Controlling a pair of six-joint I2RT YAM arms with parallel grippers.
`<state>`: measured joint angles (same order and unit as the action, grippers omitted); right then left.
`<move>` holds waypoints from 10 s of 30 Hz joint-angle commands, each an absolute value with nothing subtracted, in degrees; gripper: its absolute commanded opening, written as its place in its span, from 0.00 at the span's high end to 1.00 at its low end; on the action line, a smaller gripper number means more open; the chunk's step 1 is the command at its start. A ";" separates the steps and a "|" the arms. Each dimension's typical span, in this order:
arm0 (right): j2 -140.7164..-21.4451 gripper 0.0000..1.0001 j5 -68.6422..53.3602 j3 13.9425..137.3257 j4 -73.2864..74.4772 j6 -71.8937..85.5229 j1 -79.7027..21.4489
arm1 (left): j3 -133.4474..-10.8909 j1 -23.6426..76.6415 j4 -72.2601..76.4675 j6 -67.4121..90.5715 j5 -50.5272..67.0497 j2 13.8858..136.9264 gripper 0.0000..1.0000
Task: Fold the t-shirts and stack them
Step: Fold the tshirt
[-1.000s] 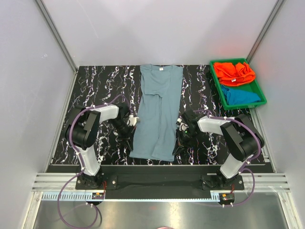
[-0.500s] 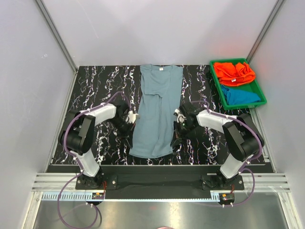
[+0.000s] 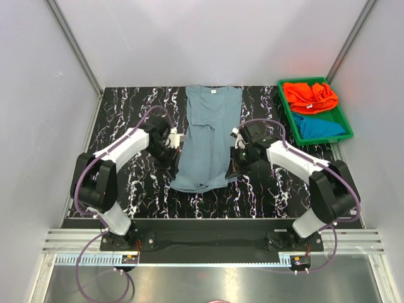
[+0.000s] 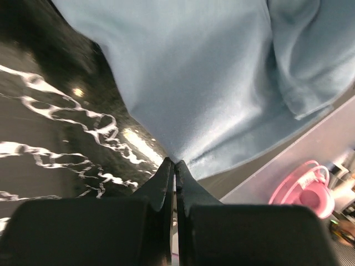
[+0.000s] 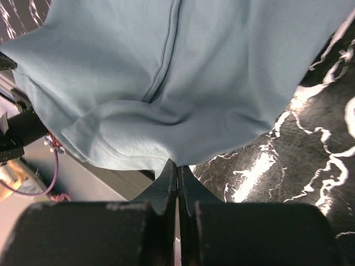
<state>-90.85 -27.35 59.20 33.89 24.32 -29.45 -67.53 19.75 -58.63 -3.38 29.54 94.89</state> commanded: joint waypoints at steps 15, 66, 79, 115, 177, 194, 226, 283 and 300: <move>-94.83 1.00 -19.16 75.05 28.39 19.69 -15.74 | -97.37 17.67 -59.24 -6.50 21.53 110.29 1.00; -125.07 0.33 -13.36 101.43 21.88 10.73 -11.42 | -134.48 16.52 -53.08 -5.36 11.43 139.14 0.24; -114.87 0.34 -28.29 100.46 23.38 11.34 -11.69 | -109.18 19.68 -48.44 -1.14 27.24 113.74 0.44; -127.18 0.38 -42.98 102.22 20.48 20.21 -17.31 | -109.60 22.76 -45.70 2.63 29.00 133.77 1.00; -128.14 0.37 -35.95 99.67 24.52 12.21 -17.75 | -103.89 24.26 -45.97 1.41 27.86 128.23 1.00; -119.71 0.36 -36.39 80.52 26.45 12.48 -18.19 | -90.10 24.26 -45.71 2.19 28.30 120.86 1.00; -113.38 0.31 -28.57 80.34 29.00 6.33 -21.27 | -75.15 28.75 -41.92 1.85 22.24 108.46 0.99; -100.19 0.43 -36.65 55.90 20.57 16.79 -8.26 | -71.63 23.29 -40.61 4.48 27.33 109.95 0.48; -103.36 0.49 -40.43 56.60 22.94 15.12 -8.35 | -71.46 25.31 -40.87 4.57 29.00 111.09 0.50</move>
<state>-102.43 -38.15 54.41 22.20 16.64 -8.45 -71.26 24.58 -41.87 4.60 27.99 109.69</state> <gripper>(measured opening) 0.514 0.506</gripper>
